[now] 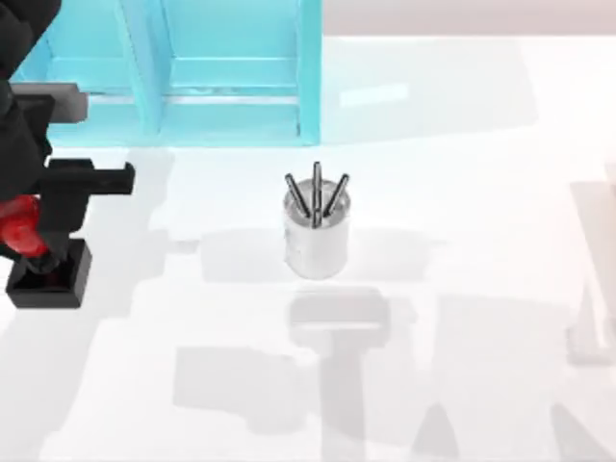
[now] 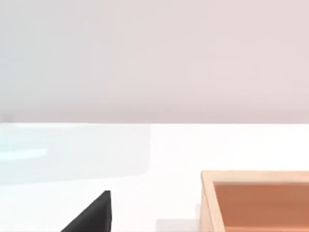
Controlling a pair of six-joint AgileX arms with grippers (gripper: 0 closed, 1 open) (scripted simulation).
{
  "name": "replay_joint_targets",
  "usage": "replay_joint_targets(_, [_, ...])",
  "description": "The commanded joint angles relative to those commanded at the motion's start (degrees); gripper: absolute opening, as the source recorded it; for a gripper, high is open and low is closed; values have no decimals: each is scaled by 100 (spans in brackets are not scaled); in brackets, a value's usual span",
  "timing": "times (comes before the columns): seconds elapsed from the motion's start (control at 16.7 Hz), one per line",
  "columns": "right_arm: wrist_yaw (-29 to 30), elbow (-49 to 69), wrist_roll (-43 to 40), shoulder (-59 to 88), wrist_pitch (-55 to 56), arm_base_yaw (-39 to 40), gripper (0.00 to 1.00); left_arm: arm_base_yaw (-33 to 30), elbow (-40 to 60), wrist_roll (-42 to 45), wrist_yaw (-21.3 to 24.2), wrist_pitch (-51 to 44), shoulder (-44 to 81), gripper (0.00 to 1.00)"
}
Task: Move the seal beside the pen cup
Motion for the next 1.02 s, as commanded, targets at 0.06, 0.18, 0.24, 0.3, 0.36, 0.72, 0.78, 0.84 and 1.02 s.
replay_joint_targets(0.06, [0, 0, 0, 0, 0, 0, 100, -87, 84, -88, -2, -86, -48, 0])
replay_joint_targets(0.18, [0, 0, 0, 0, 0, 0, 100, -114, 110, -115, -2, -112, -65, 0])
replay_joint_targets(0.24, [0, 0, 0, 0, 0, 0, 100, -114, 110, -115, -2, -112, -65, 0])
replay_joint_targets(0.3, [0, 0, 0, 0, 0, 0, 100, -89, 93, -100, 2, -96, -44, 0])
replay_joint_targets(0.36, [0, 0, 0, 0, 0, 0, 100, -91, 105, -103, 2, -100, -33, 0])
replay_joint_targets(0.72, [0, 0, 0, 0, 0, 0, 100, -376, 1422, -344, 0, -489, 1137, 0])
replay_joint_targets(0.78, [0, 0, 0, 0, 0, 0, 100, -454, 1851, -411, 3, -597, 1472, 0])
replay_joint_targets(0.84, [0, 0, 0, 0, 0, 0, 100, -536, 2330, -482, 7, -712, 1827, 0])
replay_joint_targets(1.02, [0, 0, 0, 0, 0, 0, 100, -779, 3882, -711, 29, -1044, 2921, 0])
